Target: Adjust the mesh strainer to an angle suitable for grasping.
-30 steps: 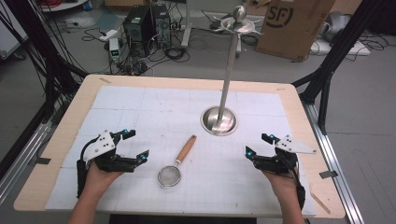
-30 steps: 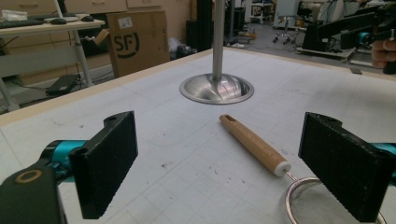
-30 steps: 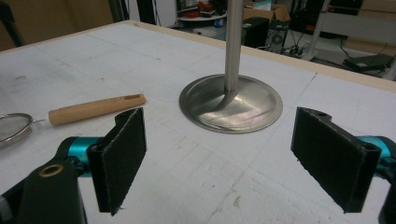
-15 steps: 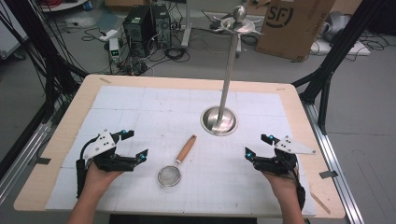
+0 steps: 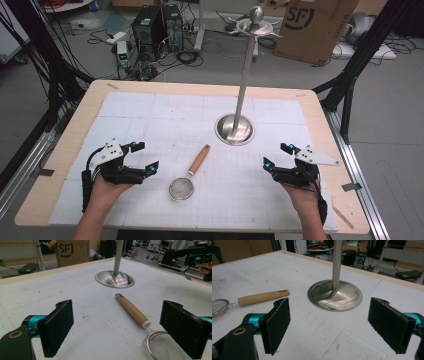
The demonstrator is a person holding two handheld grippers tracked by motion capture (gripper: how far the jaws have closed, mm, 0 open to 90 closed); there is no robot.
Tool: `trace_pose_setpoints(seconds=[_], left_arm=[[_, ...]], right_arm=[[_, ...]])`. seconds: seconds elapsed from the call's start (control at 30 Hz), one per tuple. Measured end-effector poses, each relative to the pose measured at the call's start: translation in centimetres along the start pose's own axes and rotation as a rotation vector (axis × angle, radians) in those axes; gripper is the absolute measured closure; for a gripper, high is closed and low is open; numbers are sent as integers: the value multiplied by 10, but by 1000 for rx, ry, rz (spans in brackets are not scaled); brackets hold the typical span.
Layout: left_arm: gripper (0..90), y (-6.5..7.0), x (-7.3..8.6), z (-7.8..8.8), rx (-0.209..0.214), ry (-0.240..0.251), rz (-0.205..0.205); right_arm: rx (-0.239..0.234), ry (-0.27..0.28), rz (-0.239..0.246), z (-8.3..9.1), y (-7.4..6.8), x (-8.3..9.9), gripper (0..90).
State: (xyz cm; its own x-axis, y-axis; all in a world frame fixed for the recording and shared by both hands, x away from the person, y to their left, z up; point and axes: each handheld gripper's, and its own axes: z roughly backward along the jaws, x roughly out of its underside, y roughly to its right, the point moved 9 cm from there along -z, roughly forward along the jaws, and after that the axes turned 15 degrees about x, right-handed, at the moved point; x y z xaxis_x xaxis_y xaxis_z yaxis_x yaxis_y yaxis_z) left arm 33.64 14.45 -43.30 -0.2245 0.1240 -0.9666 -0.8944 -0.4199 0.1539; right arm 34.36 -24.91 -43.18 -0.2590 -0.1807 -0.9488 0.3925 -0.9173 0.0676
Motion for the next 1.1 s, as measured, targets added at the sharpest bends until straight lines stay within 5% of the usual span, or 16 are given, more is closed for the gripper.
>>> trace_pose_setpoints(seconds=[0.27,0.73,1.1], left_arm=[[124,4,-1,-7,9,-1,-14],[181,23,6,-41,88,-107,-25],[220,31,13,-83,99,-255,-41]], right_arm=[[7,-2,-2,0,2,0,174],[13,-17,-8,-2,5,4,174],[17,-1,-28,1,9,1,174]])
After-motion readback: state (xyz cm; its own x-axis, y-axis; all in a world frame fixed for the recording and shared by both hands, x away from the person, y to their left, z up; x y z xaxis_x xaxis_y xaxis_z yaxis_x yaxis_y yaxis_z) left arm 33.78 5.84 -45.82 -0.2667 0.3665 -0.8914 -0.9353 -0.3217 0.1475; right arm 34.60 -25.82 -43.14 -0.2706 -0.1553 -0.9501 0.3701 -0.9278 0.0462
